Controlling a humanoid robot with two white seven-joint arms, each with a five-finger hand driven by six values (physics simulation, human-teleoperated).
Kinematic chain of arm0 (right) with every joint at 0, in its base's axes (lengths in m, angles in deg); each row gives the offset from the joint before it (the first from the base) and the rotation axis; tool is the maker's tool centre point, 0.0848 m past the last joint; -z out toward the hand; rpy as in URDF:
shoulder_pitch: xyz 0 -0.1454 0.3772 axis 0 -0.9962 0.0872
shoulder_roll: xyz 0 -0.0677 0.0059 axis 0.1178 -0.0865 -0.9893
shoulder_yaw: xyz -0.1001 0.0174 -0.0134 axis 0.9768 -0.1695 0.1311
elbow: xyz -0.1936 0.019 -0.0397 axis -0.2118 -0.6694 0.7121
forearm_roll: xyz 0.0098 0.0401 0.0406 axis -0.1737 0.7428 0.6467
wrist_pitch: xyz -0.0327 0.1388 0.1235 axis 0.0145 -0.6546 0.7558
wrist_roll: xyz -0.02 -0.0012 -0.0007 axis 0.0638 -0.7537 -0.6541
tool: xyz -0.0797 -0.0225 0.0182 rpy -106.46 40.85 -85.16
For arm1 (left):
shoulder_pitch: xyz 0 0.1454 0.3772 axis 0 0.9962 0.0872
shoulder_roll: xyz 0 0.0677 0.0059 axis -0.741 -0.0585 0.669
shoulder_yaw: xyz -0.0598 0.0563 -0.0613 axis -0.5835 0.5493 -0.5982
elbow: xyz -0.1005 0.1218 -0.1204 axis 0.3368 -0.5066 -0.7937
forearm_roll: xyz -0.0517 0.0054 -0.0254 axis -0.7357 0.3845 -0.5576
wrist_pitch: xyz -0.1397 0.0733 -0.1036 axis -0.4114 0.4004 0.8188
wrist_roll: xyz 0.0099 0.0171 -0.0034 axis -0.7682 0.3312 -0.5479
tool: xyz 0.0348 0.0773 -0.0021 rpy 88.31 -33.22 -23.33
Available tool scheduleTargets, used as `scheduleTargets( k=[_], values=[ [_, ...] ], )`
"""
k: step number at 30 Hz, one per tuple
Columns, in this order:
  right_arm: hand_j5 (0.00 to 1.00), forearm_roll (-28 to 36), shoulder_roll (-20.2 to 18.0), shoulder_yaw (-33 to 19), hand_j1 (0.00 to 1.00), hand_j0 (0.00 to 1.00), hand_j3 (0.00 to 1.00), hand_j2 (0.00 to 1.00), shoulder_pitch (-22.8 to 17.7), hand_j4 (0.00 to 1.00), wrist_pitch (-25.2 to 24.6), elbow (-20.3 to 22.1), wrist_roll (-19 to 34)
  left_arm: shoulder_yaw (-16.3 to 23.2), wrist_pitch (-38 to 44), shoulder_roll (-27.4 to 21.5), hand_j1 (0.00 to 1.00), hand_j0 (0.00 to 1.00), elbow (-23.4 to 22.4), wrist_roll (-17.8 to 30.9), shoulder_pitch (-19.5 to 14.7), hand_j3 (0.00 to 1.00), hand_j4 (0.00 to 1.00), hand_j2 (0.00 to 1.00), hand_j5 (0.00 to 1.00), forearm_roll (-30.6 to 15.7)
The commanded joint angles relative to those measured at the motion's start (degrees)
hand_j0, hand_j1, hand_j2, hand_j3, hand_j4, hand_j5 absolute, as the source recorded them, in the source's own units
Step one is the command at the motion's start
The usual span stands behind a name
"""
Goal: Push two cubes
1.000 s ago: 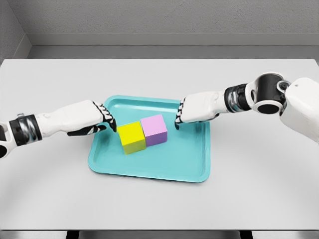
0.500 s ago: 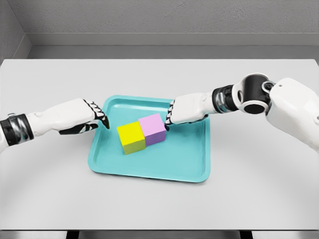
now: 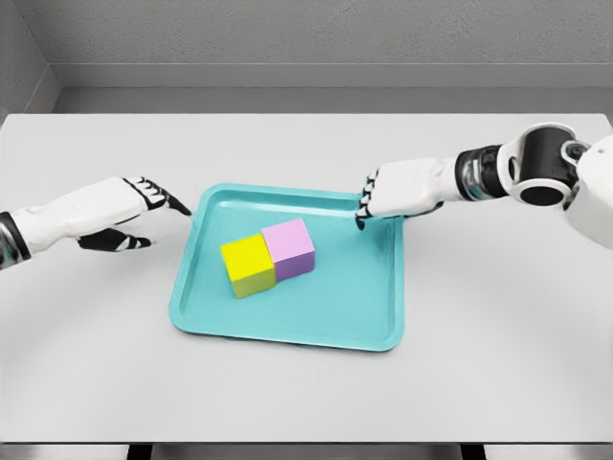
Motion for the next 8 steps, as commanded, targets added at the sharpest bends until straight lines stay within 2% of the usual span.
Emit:
scheduleTargets(
  k=[1, 3, 5, 8],
  values=[
    [0.74, 2.05, -5.89, -2.74, 0.74, 0.74, 0.74, 0.74, 0.00, 0.74, -0.13, 5.67, -0.01, -2.50, 0.17, -0.48, 1.00, 1.00, -3.58, -0.06, 0.09, 1.00, 1.00, 1.00, 1.00, -2.05],
    [0.88, 3.98, -9.49, -4.06, 0.88, 0.88, 0.88, 0.88, 0.00, 0.88, -0.13, 7.08, -0.01, -2.68, 0.17, -0.57, 1.00, 1.00, -3.67, -0.06, 0.09, 1.00, 1.00, 1.00, 1.00, -2.05],
    [0.96, 5.92, -13.45, -5.99, 0.96, 0.96, 0.96, 0.96, -0.35, 0.96, -0.13, 9.54, -0.01, -3.11, 0.17, -0.57, 1.00, 1.00, -3.59, -0.06, 0.09, 1.00, 1.00, 1.00, 1.00, -2.05],
    [1.00, 9.96, -16.09, -6.35, 1.00, 1.00, 1.00, 1.00, -1.14, 1.00, -0.13, 9.27, -0.01, -5.75, 0.17, -1.27, 1.00, 1.00, -3.67, 0.03, 0.26, 1.00, 1.00, 1.00, 1.00, -2.05]
  ],
)
